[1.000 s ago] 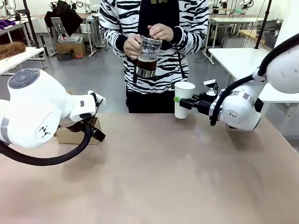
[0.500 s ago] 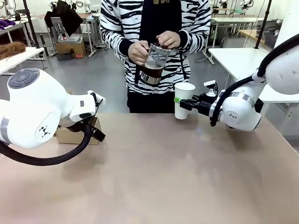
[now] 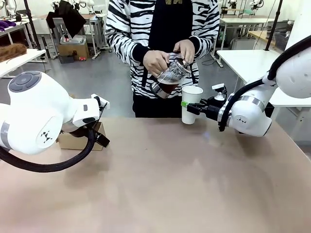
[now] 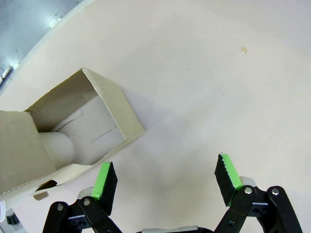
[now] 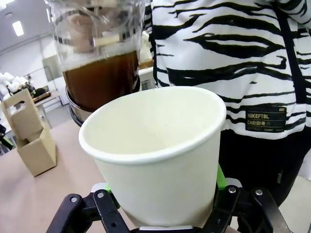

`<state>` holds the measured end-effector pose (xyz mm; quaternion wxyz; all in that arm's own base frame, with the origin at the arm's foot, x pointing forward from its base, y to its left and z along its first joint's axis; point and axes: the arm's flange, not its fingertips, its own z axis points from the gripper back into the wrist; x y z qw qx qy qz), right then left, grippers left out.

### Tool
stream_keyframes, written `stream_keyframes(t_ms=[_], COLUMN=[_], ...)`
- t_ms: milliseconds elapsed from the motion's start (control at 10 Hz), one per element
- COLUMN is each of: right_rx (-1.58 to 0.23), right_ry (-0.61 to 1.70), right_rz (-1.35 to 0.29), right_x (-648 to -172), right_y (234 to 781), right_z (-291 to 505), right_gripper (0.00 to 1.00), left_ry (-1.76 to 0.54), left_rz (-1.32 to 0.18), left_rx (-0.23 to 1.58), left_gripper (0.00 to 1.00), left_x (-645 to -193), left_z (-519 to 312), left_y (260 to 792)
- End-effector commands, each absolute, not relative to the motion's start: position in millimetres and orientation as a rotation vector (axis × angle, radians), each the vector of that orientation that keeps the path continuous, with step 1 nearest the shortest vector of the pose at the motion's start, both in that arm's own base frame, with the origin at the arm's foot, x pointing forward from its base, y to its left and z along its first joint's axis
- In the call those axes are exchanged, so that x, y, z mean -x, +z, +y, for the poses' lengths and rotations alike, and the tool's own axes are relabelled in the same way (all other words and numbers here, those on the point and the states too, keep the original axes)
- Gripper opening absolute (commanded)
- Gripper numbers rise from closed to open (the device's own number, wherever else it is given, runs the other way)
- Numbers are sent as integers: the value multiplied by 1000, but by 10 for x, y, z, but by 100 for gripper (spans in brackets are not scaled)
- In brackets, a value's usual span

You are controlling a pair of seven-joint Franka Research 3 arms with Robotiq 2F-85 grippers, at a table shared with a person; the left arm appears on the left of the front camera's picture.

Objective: Pour a drink into a cup and package it in a carrier.
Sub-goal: When a person places the Paper Cup Lid on the 600 ml Paper Cup , lift the 600 ml Paper Cup.

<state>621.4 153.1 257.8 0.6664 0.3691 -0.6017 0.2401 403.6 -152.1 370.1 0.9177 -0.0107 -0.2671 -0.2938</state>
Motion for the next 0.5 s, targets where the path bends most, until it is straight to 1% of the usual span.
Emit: stream_keyframes(t_ms=[0,400], right_rx=[-831,-831], right_ry=[534,534], right_rz=[-1358,-1358], right_x=[-6212,-6212], right_y=[2600,2600], right_z=[1550,1550], right_gripper=[80,80], left_ry=[-604,-604], left_rz=[-550,-550], left_rx=[25,25], left_gripper=[100,100], left_x=[-4034,-4034], left_z=[-1518,-1518], left_y=[3705,3705])
